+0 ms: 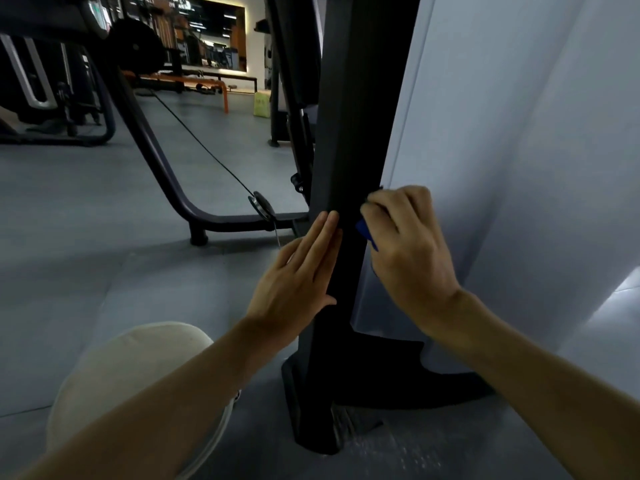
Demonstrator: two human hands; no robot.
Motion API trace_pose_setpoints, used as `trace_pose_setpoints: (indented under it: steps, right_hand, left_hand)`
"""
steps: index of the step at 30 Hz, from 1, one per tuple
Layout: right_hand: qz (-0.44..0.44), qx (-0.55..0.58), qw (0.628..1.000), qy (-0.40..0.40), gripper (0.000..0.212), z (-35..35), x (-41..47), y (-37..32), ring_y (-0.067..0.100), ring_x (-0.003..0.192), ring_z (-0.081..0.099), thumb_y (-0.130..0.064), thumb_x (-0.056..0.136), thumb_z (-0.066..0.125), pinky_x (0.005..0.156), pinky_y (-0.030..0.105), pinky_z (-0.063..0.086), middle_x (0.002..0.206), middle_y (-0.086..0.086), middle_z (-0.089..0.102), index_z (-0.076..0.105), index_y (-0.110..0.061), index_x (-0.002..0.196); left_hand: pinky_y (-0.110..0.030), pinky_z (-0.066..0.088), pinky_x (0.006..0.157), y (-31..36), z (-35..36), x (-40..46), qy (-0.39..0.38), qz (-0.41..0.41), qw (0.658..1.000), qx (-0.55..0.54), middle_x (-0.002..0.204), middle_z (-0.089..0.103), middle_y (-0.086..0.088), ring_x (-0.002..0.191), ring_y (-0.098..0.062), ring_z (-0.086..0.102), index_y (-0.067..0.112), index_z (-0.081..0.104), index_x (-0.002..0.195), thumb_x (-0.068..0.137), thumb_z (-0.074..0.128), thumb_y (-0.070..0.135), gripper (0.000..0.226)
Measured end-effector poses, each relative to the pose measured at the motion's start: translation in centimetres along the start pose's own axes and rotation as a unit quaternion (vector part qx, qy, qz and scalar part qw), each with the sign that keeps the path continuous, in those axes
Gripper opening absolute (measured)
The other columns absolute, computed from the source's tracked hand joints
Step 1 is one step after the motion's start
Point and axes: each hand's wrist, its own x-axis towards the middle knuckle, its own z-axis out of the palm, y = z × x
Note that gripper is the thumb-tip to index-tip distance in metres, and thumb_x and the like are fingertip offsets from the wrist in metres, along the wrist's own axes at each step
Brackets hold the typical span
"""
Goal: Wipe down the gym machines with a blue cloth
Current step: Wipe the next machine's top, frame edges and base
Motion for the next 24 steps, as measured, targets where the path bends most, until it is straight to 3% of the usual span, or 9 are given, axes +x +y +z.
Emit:
trace_pose_setpoints:
  steps: [6, 10, 13, 17, 20, 22, 24]
  right_hand:
    - [-0.042, 0.048, 0.985, -0.162, 0.021, 1.4, -8.2, -2.4, 0.031, 0.098, 0.059, -0.011, 0.098, 0.054, 0.083, 0.043, 0.058, 0.107, 0.017, 0.067, 0.069, 0.002, 0.103]
    - [0.025, 0.047, 0.994, -0.1, 0.033, 0.3, -2.9, -1.8, 0.033, 0.108, 0.054, -0.015, 0.092, 0.06, 0.088, 0.036, 0.053, 0.119, 0.024, 0.063, 0.067, 0.006, 0.116]
    - [0.031, 0.002, 0.998, -0.047, 0.022, -0.2, 0.2, -1.2, 0.035, 0.105, 0.055, -0.004, 0.089, 0.07, 0.081, 0.034, 0.053, 0.11, 0.022, 0.063, 0.068, 0.007, 0.108]
    - [0.003, 0.014, 0.995, -0.101, 0.016, 1.1, -5.3, -2.2, 0.029, 0.097, 0.05, -0.005, 0.089, 0.07, 0.075, 0.036, 0.052, 0.1, 0.018, 0.063, 0.068, 0.005, 0.102]
    - [-0.007, 0.029, 0.986, -0.165, 0.004, 2.9, -12.8, -4.4, 0.031, 0.088, 0.054, -0.001, 0.093, 0.063, 0.071, 0.038, 0.054, 0.092, 0.016, 0.06, 0.066, 0.001, 0.09]
    - [-0.001, 0.039, 0.984, -0.176, 0.008, 4.4, -16.4, -5.9, 0.03, 0.082, 0.055, 0.003, 0.094, 0.064, 0.07, 0.037, 0.055, 0.088, 0.016, 0.06, 0.065, 0.002, 0.086]
    - [-0.01, 0.053, 0.983, -0.174, 0.012, 5.3, -17.6, -7.1, 0.029, 0.079, 0.053, 0.004, 0.095, 0.061, 0.07, 0.037, 0.054, 0.085, 0.015, 0.058, 0.064, 0.0, 0.084]
  left_hand:
    - [-0.046, 0.03, 0.124, 2.2, 2.1, -4.2, -0.037, 0.0, 0.999, -0.022, 0.172, 0.006, -0.022, 0.16, -0.035, 0.01, -0.004, 0.021, 0.162, 0.067, 0.092, 0.042, 0.127]
    - [-0.043, 0.026, 0.126, 2.8, 2.5, -5.3, -0.054, -0.014, 0.997, -0.049, 0.173, -0.001, -0.02, 0.16, -0.033, 0.006, -0.002, 0.009, 0.163, 0.072, 0.092, 0.036, 0.129]
    - [-0.044, 0.026, 0.126, 2.8, 2.7, -5.2, -0.047, -0.015, 0.997, -0.053, 0.173, -0.005, -0.019, 0.161, -0.032, 0.002, -0.003, 0.009, 0.163, 0.078, 0.088, 0.032, 0.121]
    - [-0.044, 0.03, 0.125, 3.3, 3.2, -5.4, -0.036, -0.027, 0.995, -0.085, 0.173, 0.0, -0.016, 0.161, -0.03, 0.005, -0.001, 0.013, 0.163, 0.077, 0.087, 0.026, 0.116]
    - [-0.043, 0.029, 0.126, 4.0, 3.9, -6.5, -0.018, -0.019, 0.994, -0.102, 0.173, 0.002, -0.016, 0.161, -0.029, 0.005, -0.001, 0.018, 0.163, 0.091, 0.07, 0.018, 0.09]
    - [-0.042, 0.027, 0.127, 4.4, 4.9, -7.9, -0.029, -0.015, 0.994, -0.109, 0.174, 0.0, -0.014, 0.161, -0.026, 0.002, 0.0, 0.016, 0.163, 0.1, 0.054, 0.013, 0.075]
    - [-0.044, 0.031, 0.125, 4.6, 6.2, -9.5, -0.038, -0.007, 0.992, -0.122, 0.174, 0.001, -0.012, 0.161, -0.025, 0.002, 0.001, 0.018, 0.163, 0.102, 0.051, 0.012, 0.07]
